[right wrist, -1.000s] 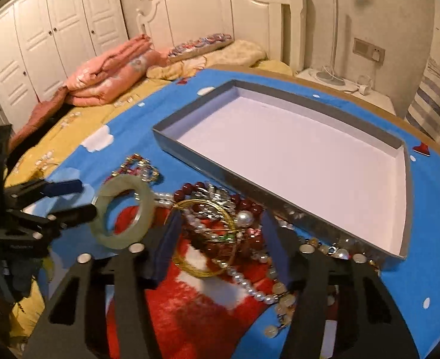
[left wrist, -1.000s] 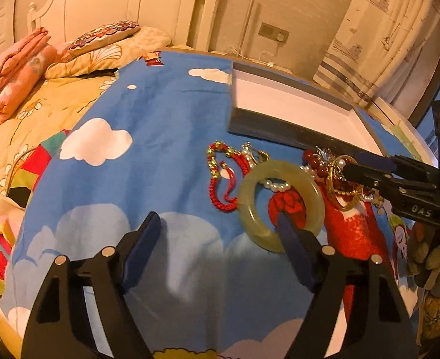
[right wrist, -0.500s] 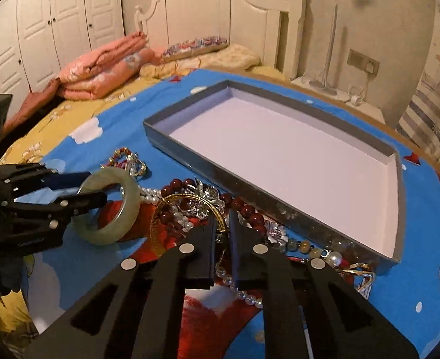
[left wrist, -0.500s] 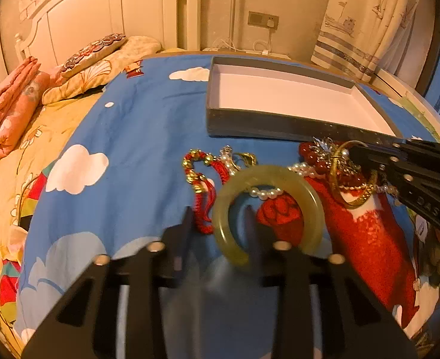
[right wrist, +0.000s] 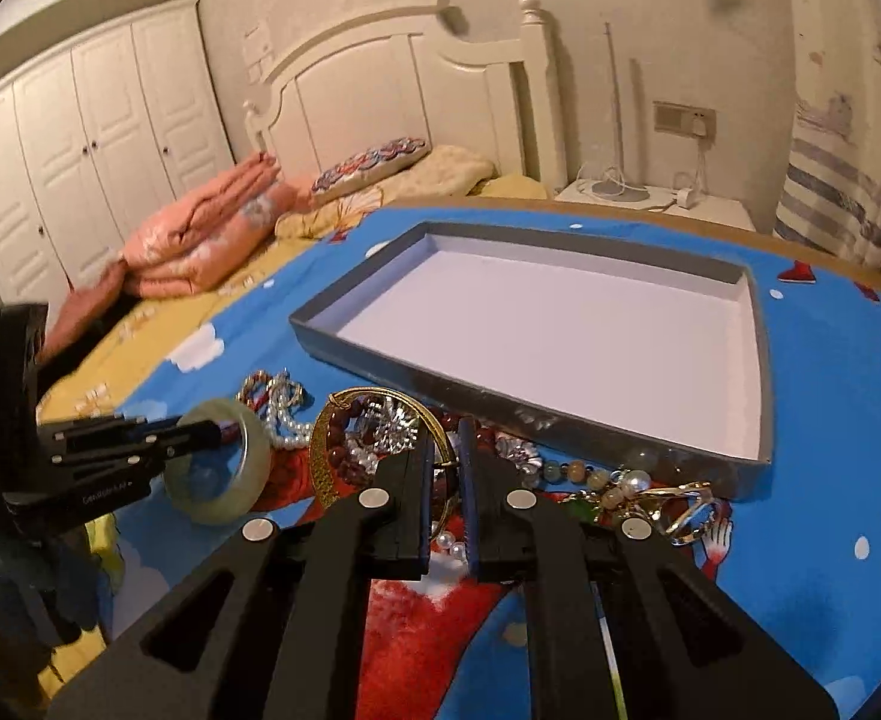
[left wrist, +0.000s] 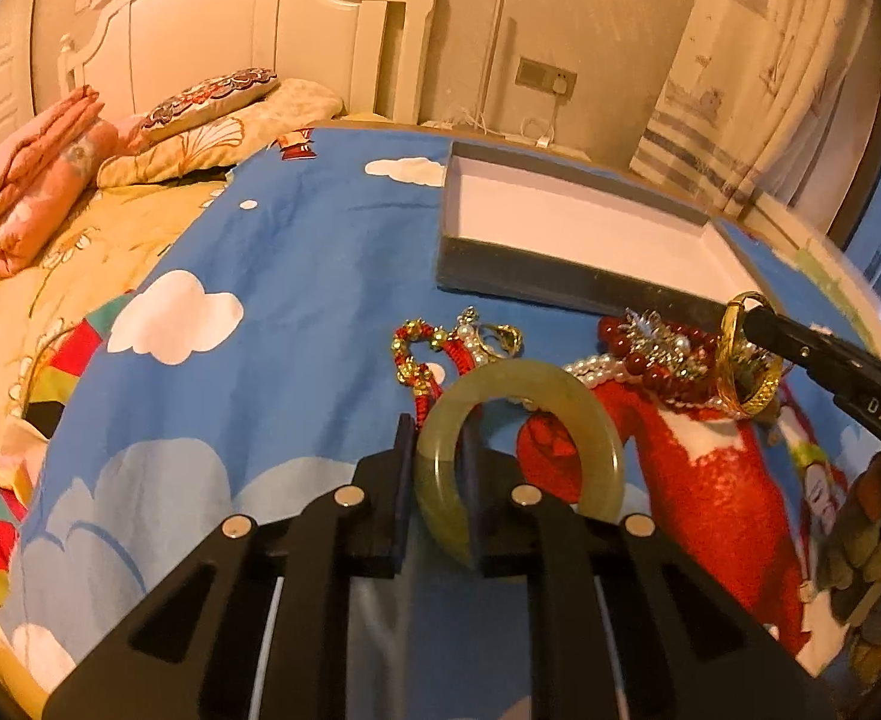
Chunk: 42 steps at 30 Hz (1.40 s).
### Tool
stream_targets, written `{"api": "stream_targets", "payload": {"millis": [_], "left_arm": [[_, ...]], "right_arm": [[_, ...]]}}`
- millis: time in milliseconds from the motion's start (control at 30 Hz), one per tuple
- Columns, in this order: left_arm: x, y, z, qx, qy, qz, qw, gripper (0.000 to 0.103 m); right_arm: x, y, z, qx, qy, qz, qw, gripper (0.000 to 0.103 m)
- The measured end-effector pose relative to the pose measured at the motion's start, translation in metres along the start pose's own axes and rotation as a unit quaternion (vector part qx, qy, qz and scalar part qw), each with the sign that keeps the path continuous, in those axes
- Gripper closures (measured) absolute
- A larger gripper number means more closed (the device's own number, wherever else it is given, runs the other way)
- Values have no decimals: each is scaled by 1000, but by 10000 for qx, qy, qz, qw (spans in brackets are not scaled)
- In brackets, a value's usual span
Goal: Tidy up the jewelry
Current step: 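Place the jade bangle in the white box with the left gripper while the right places the gold bangle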
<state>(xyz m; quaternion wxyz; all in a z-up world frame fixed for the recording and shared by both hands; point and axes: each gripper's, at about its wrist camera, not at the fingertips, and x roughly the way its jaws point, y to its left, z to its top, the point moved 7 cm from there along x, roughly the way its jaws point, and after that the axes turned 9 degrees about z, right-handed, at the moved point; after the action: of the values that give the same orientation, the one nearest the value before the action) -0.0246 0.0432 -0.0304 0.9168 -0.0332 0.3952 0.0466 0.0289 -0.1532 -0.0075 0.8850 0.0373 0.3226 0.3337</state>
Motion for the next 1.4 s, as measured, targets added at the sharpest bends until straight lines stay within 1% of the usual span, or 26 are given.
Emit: {"api": "stream_targets", "payload": {"millis": [67, 100, 200, 233, 367, 500, 667, 767, 833, 1000, 1100, 1233, 1267, 1333, 1367, 1400], "left_arm": [[-4, -1, 4, -30, -91, -13, 10000, 89], [-8, -2, 7, -48, -205, -22, 9998, 89], [-15, -6, 14, 20, -432, 104, 9990, 89], [-17, -7, 16, 17, -478, 83, 9988, 88], [-23, -10, 26, -41, -571, -85, 9983, 88], [-22, -16, 41, -55, -616, -224, 9978, 88], [-16, -36, 79, -100, -741, -552, 9957, 88], [0, -53, 102, -135, -643, -779, 9948, 88], [18, -65, 115, -190, -503, -877, 9947, 88], [65, -81, 133, -239, -167, -756, 9967, 88], [86, -81, 137, -291, 28, -670, 9973, 86], [103, -79, 141, -386, 147, -642, 9971, 86], [105, -78, 142, -388, 164, -631, 9971, 86], [109, -76, 143, -382, 164, -423, 9982, 86], [109, -74, 142, -375, 143, -336, 9986, 82], [108, -72, 142, -350, 108, -269, 9990, 77]], "right_arm": [[-1, -3, 2, 60, -54, 1, 10000, 93], [-2, -4, 2, 85, -62, 13, 9999, 93], [-2, -5, 1, 129, -92, 29, 9999, 93], [-3, -6, 2, 137, -115, 35, 9998, 93], [-7, -11, 4, 225, -216, 14, 9995, 93], [-12, -22, 14, 292, -348, -118, 9989, 93], [-12, -45, 31, 504, -427, -314, 9973, 93], [-6, -63, 39, 752, -403, -419, 9955, 93], [-1, -76, 45, 899, -382, -501, 9940, 93], [14, -106, 53, 1209, -264, -764, 9894, 93], [21, -121, 49, 1384, -184, -852, 9865, 93], [30, -129, 47, 1454, -64, -959, 9847, 93], [31, -131, 46, 1482, -54, -1019, 9837, 92], [32, -135, 46, 1539, -28, -1087, 9821, 90], [32, -136, 45, 1547, 5, -1136, 9814, 82], [32, -138, 44, 1544, 34, -1220, 9804, 75]]}}
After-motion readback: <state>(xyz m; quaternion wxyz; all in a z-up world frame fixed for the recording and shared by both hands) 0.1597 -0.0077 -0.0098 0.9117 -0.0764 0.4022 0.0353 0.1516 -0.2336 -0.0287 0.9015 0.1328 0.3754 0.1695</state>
